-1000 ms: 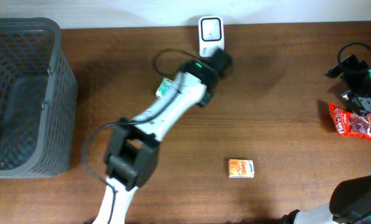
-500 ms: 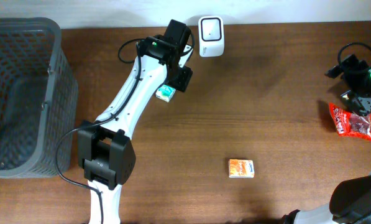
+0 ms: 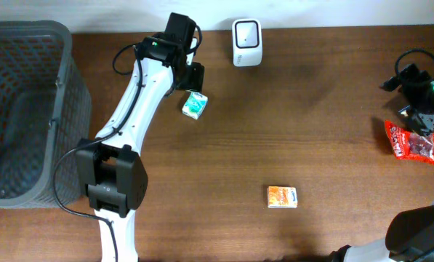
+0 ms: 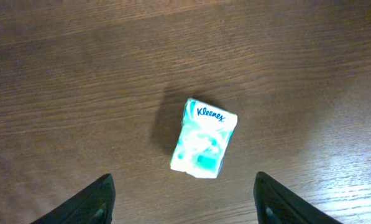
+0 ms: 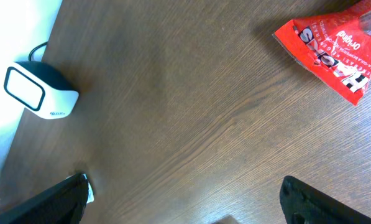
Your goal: Scan the item barcode
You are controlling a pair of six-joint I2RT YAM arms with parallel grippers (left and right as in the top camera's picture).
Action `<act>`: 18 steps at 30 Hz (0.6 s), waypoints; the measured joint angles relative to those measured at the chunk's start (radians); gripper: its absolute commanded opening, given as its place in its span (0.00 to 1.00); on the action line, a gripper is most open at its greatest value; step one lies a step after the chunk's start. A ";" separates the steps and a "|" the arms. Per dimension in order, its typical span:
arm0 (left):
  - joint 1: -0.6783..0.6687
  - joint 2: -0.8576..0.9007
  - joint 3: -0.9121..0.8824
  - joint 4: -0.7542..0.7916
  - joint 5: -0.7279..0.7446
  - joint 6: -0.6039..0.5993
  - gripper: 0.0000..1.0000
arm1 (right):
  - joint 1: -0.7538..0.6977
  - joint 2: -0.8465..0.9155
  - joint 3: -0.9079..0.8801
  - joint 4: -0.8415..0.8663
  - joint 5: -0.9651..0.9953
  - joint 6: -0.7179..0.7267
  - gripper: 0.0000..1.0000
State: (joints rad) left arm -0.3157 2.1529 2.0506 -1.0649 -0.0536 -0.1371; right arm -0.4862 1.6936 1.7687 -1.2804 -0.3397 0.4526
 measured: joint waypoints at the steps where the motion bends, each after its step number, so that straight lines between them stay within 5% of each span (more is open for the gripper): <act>1: 0.003 0.000 0.000 0.015 0.006 -0.006 0.74 | 0.000 0.000 0.000 0.000 0.000 0.000 0.98; 4: 0.036 0.004 0.000 0.035 0.063 -0.021 0.71 | 0.000 0.000 0.000 0.000 0.000 0.000 0.98; 15: 0.075 0.208 0.000 0.108 0.249 -0.037 0.30 | 0.000 0.000 0.000 0.000 0.000 0.000 0.98; 18: 0.075 0.229 0.000 0.108 0.258 -0.039 0.31 | 0.000 0.000 0.000 0.000 0.000 0.000 0.99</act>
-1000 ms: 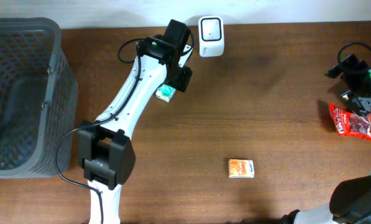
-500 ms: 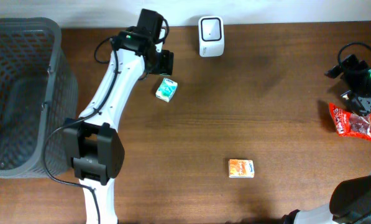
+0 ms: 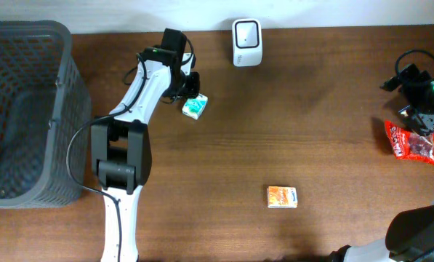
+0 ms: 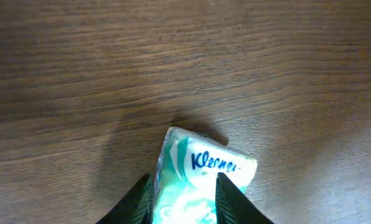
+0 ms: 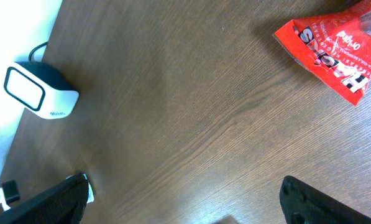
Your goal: Scan the item barcode
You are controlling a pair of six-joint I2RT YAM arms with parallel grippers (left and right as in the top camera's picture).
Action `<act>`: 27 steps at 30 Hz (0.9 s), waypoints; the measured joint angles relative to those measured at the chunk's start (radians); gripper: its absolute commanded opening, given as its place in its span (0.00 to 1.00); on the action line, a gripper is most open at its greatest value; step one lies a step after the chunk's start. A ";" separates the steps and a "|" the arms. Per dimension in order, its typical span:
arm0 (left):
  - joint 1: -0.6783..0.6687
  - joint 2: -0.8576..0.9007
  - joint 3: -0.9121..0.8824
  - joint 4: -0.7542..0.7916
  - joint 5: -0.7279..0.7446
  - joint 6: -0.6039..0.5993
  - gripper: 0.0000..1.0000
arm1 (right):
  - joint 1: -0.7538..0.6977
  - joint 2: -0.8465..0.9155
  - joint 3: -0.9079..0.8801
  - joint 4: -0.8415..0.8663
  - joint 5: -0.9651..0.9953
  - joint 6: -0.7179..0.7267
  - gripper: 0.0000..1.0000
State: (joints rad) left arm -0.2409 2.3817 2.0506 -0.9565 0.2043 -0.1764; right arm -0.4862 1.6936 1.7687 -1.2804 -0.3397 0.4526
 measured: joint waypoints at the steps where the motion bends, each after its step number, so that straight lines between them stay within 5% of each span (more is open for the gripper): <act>1: 0.000 0.011 0.000 0.000 0.002 0.000 0.28 | 0.000 0.000 0.000 0.000 0.000 0.000 0.98; 3: 0.000 0.031 0.000 0.000 0.003 0.000 0.20 | 0.000 0.000 0.000 0.000 0.000 0.000 0.98; 5: 0.000 0.037 0.000 0.000 0.009 0.004 0.00 | 0.000 0.000 0.000 0.000 0.000 0.000 0.98; 11: 0.000 0.037 0.014 -0.046 0.006 0.017 0.00 | 0.000 0.000 0.000 0.000 0.000 0.000 0.98; 13: -0.006 0.037 0.054 -0.137 -0.077 0.042 0.00 | 0.000 0.000 0.000 0.000 0.000 0.000 0.98; 19: -0.099 0.038 0.208 -0.251 -0.686 0.068 0.00 | 0.000 0.001 0.000 0.000 0.000 0.000 0.98; 27: -0.235 0.076 0.137 -0.234 -1.017 -0.064 0.00 | 0.000 0.001 0.000 -0.001 0.000 0.000 0.98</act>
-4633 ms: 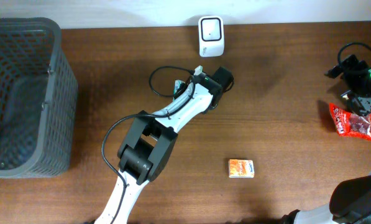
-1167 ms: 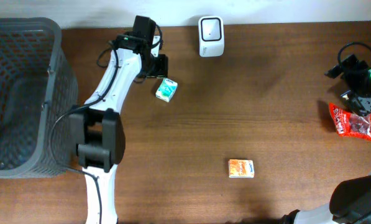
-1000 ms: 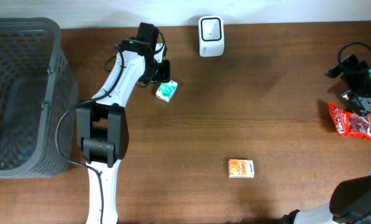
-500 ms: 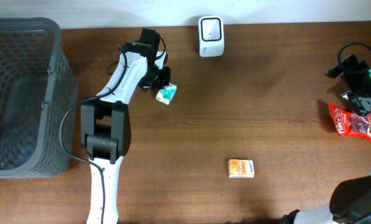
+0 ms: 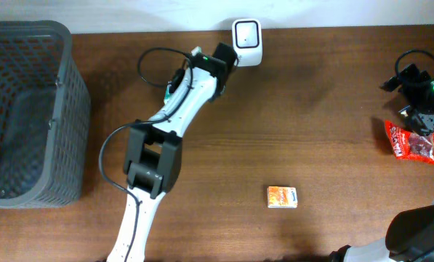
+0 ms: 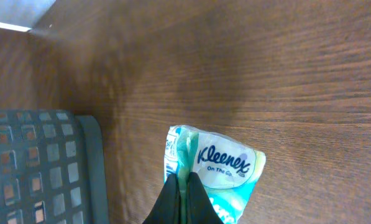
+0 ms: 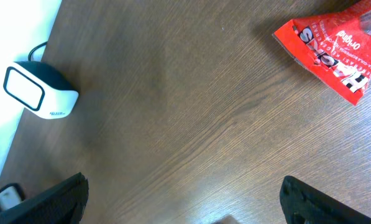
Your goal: Scan the item barcode
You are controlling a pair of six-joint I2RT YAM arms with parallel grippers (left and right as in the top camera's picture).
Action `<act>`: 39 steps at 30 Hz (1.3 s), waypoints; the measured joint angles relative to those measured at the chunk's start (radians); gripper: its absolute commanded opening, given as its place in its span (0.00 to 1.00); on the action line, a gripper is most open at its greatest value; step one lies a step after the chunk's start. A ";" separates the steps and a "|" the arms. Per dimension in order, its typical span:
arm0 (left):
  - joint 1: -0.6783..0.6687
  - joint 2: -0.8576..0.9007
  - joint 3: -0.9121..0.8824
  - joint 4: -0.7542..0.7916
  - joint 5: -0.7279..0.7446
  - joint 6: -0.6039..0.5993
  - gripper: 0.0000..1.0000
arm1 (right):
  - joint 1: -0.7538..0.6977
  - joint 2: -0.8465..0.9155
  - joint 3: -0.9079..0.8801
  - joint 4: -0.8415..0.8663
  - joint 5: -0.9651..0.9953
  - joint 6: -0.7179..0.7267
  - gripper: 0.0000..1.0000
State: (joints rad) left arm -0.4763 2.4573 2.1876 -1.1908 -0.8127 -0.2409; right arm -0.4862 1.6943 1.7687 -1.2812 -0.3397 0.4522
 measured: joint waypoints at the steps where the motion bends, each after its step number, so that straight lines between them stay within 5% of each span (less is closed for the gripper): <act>1: -0.011 0.020 -0.005 -0.003 -0.018 -0.023 0.00 | 0.000 0.000 0.000 0.000 0.000 0.000 0.98; 6: -0.056 0.053 -0.060 -0.002 -0.055 -0.165 0.02 | 0.000 0.000 0.000 0.000 0.000 0.000 0.98; 12: -0.105 0.053 -0.095 0.008 -0.032 -0.226 0.30 | 0.000 0.000 0.000 0.000 0.000 0.000 0.98; 16: -0.112 0.053 -0.096 0.004 0.008 -0.231 0.36 | 0.000 0.000 0.000 -0.001 0.000 0.000 0.98; 24: -0.111 0.055 0.005 -0.132 0.078 -0.227 0.40 | 0.000 0.000 0.000 -0.002 0.000 0.000 0.98; 26: -0.111 0.055 0.084 -0.178 0.103 -0.227 0.48 | 0.000 0.000 0.000 -0.001 0.000 0.000 0.98; 39: -0.079 0.056 0.401 -0.423 0.186 -0.224 0.49 | 0.000 0.000 0.000 -0.001 0.000 0.000 0.99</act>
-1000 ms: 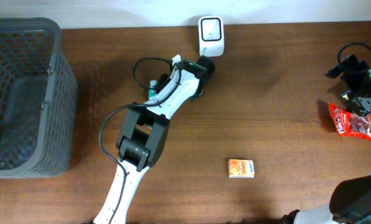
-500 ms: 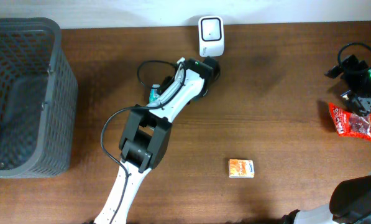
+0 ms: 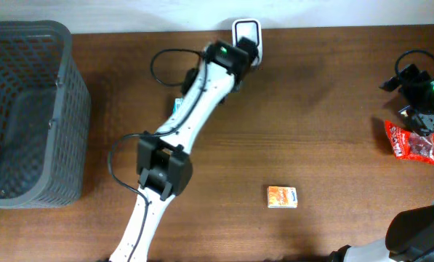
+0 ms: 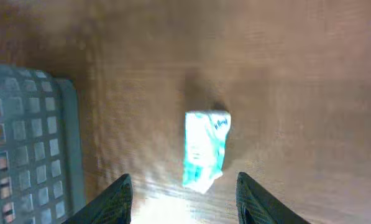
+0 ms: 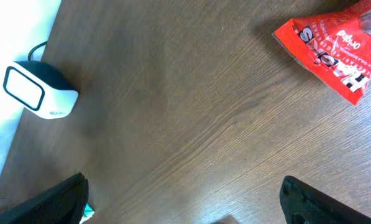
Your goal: Scan the item barcode
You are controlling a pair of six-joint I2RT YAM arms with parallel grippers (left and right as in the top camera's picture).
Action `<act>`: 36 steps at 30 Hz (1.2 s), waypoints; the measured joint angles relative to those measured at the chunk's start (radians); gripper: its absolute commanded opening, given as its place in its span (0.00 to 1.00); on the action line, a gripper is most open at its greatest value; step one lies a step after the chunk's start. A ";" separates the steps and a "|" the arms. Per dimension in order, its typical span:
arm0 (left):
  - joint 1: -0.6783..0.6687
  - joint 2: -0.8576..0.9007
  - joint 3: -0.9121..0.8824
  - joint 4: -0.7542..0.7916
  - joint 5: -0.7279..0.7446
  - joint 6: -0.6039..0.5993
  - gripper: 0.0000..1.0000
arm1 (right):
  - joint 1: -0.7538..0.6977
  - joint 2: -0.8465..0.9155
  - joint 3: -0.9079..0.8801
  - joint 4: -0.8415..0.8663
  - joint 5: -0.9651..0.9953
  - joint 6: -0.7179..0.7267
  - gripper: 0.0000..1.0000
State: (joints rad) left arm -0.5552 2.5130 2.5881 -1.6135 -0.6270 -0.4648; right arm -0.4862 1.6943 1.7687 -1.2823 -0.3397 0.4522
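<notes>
A teal and white Kleenex tissue pack [image 4: 205,149] lies on the brown table, far below my left gripper [image 4: 188,202]. That gripper is open with nothing between its fingers. In the overhead view the left arm reaches up beside the white barcode scanner [image 3: 246,33], and only a teal sliver of the pack [image 3: 178,106] shows next to the arm. My right gripper [image 5: 191,202] is open and empty over bare table at the far right. The right wrist view shows the scanner [image 5: 39,93] at the left.
A grey mesh basket [image 3: 24,109] stands at the table's left end, and its wall [image 4: 23,162] shows in the left wrist view. A red snack packet [image 3: 409,142] lies by the right arm. A small orange box [image 3: 282,196] lies at the front middle.
My left gripper was shut on the tissue pack and held it up by the scanner. Now it is open and the pack lies on the table below. The right arm has not moved.
My left gripper hung open above the tissue pack on the table. Then its fingers were down around the pack. Then it was shut on the pack, held up close to the scanner. Now it is open and the pack lies on the table again.
</notes>
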 measured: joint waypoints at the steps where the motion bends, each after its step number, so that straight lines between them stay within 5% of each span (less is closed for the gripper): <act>1: 0.025 0.000 0.076 -0.029 0.043 0.000 0.52 | 0.000 0.000 0.000 0.000 0.000 0.001 0.98; 2: 0.046 -0.002 0.134 -0.055 0.093 0.011 0.54 | 0.000 0.000 0.000 -0.001 0.000 0.000 0.98; 3: 0.074 -0.002 0.195 -0.072 0.211 0.082 0.76 | 0.000 0.000 0.000 0.000 0.000 0.000 0.98; 5: 0.090 -0.003 0.243 -0.073 0.452 0.224 0.99 | 0.000 0.000 0.000 0.000 0.000 0.000 0.98; 8: 0.051 -0.003 0.235 -0.072 0.821 0.426 0.99 | 0.000 0.000 0.000 0.000 0.000 0.000 0.98; 12: -0.087 -0.003 0.089 -0.073 0.979 0.559 1.00 | 0.000 0.000 0.000 0.000 0.000 0.000 0.98; 21: -0.304 -0.010 -0.397 -0.006 1.171 0.986 0.92 | 0.000 0.000 0.000 0.000 0.000 0.000 0.98; 25: -0.307 -0.010 -0.467 0.149 1.224 1.030 0.84 | 0.000 0.000 0.000 0.000 0.000 0.000 0.98; 28: -0.307 -0.010 -0.481 0.200 1.236 1.033 0.58 | 0.000 0.000 0.000 0.000 0.000 0.000 0.98; 31: -0.307 -0.010 -0.494 0.223 1.242 1.040 0.20 | 0.000 0.000 0.000 0.000 0.000 0.000 0.98; 34: -0.307 -0.010 -0.498 0.224 1.241 1.048 0.03 | 0.000 0.000 0.000 0.000 0.000 0.000 0.98; 35: -0.307 -0.010 -0.499 0.222 1.241 1.043 0.09 | 0.000 0.000 0.000 0.000 0.000 0.000 0.98; 36: -0.307 -0.010 -0.499 0.217 1.241 1.036 0.36 | 0.000 0.000 0.000 0.000 0.000 0.000 0.98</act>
State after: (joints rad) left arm -0.8619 2.5027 2.0895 -1.3960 0.6144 0.5716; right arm -0.4862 1.6943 1.7687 -1.2823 -0.3397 0.4526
